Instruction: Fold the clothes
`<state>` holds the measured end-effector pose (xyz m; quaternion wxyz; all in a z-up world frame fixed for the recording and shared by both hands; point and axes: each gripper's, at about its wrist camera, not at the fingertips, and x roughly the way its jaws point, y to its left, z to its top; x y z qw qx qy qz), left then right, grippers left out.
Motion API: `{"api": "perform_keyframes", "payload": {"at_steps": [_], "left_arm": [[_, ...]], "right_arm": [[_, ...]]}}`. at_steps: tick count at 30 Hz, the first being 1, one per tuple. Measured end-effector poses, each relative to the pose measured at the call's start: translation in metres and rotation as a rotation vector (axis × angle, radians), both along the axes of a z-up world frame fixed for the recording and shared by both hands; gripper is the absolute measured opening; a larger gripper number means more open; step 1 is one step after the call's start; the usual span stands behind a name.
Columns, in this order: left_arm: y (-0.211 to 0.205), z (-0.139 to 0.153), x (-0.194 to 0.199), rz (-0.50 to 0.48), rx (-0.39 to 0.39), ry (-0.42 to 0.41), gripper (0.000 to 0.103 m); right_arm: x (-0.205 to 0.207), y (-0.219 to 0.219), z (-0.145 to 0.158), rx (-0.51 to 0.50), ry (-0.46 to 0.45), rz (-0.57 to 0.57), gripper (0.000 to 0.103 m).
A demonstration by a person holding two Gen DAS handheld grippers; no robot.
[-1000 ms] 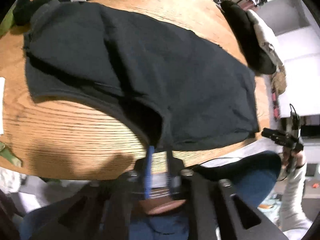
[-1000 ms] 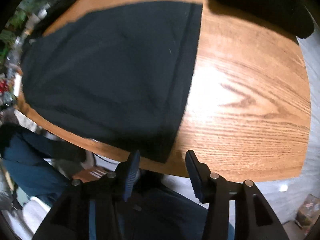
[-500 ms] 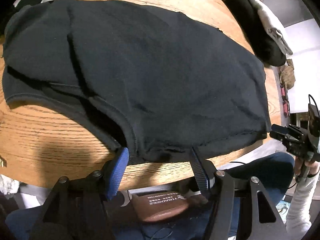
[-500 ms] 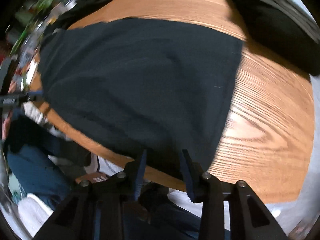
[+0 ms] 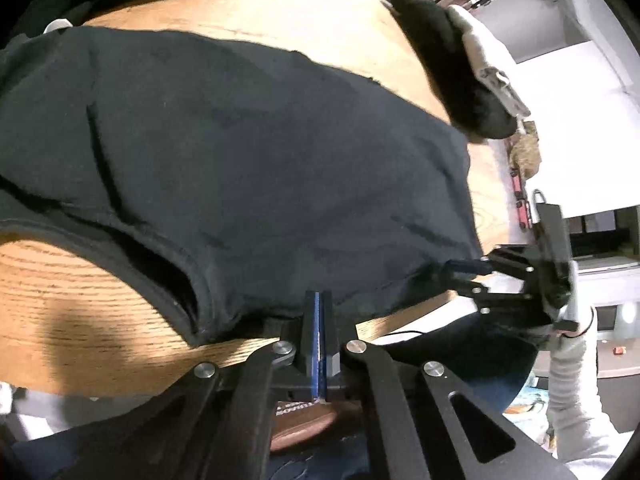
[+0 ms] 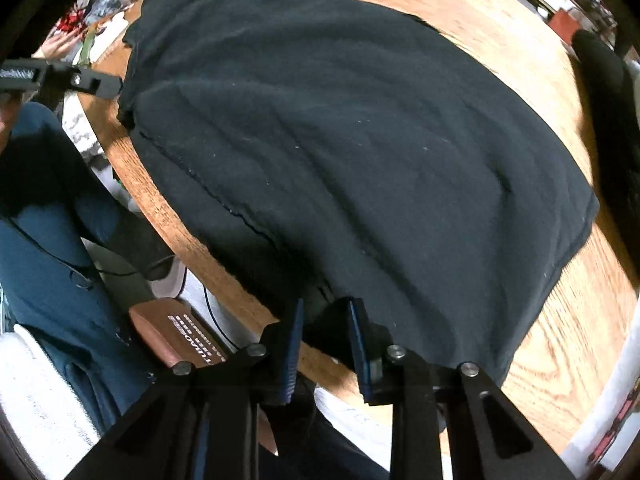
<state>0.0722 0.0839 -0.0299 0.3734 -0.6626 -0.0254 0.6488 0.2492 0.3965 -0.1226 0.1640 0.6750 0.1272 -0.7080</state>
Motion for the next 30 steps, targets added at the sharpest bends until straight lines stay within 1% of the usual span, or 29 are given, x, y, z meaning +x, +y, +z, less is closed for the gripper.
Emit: {"api": "perform_keyframes", "payload": {"at_steps": [1, 2, 4, 5, 6, 8, 9, 12, 14, 16, 19, 22, 24, 25, 27, 29, 30], "left_arm": [[-0.003, 0.003, -0.001, 0.001, 0.002, 0.003, 0.000], [-0.006, 0.004, -0.003, 0.004, -0.013, 0.009, 0.000], [-0.011, -0.001, -0.008, 0.033, -0.092, 0.029, 0.000], [-0.014, -0.004, -0.010, 0.049, -0.121, 0.028, 0.000], [-0.018, -0.006, -0.011, 0.061, -0.134, 0.018, 0.001], [-0.026, -0.012, -0.013, 0.074, -0.153, -0.004, 0.003], [-0.029, -0.016, -0.012, 0.076, -0.160, -0.015, 0.004], [-0.032, -0.023, -0.007, 0.061, -0.164, -0.048, 0.014], [-0.029, -0.026, -0.004, 0.049, -0.159, -0.060, 0.024], [-0.026, -0.027, -0.002, 0.041, -0.151, -0.067, 0.030], [-0.024, -0.028, -0.003, 0.043, -0.143, -0.072, 0.034], [-0.022, -0.030, -0.004, 0.050, -0.138, -0.082, 0.036], [-0.022, -0.031, -0.005, 0.054, -0.137, -0.089, 0.037], [-0.022, -0.032, -0.006, 0.057, -0.139, -0.091, 0.037], [-0.021, -0.033, -0.006, 0.054, -0.148, -0.090, 0.037], [-0.018, -0.034, -0.007, 0.050, -0.160, -0.086, 0.037], [-0.016, -0.034, -0.007, 0.051, -0.163, -0.084, 0.037]], "right_arm": [[-0.005, -0.002, -0.002, 0.005, -0.002, 0.007, 0.023], [-0.010, 0.000, -0.006, 0.009, -0.005, 0.015, 0.023], [-0.012, 0.001, -0.012, 0.017, -0.011, 0.036, 0.022], [-0.013, -0.001, -0.014, 0.027, -0.014, 0.046, 0.019], [-0.014, -0.001, -0.015, 0.034, -0.016, 0.051, 0.015], [-0.019, 0.000, -0.016, 0.041, -0.015, 0.045, 0.009], [-0.021, 0.003, -0.014, 0.039, -0.013, 0.039, 0.002], [-0.025, 0.008, -0.003, 0.010, -0.007, 0.024, 0.001], [-0.024, 0.009, 0.007, -0.005, 0.003, 0.027, 0.001], [-0.022, 0.009, 0.016, -0.023, 0.011, 0.036, 0.001], [-0.014, 0.002, 0.022, -0.045, 0.003, 0.062, 0.001], [-0.007, -0.007, 0.012, -0.040, -0.024, 0.085, 0.001], [-0.008, -0.006, 0.006, -0.043, -0.026, 0.067, 0.003], [-0.009, -0.005, 0.004, -0.047, -0.023, 0.051, 0.006], [-0.010, -0.004, 0.000, -0.061, -0.010, 0.019, 0.032], [-0.012, -0.002, 0.003, -0.076, 0.004, -0.004, 0.031], [-0.012, -0.001, 0.005, -0.075, 0.009, -0.009, 0.033]]}}
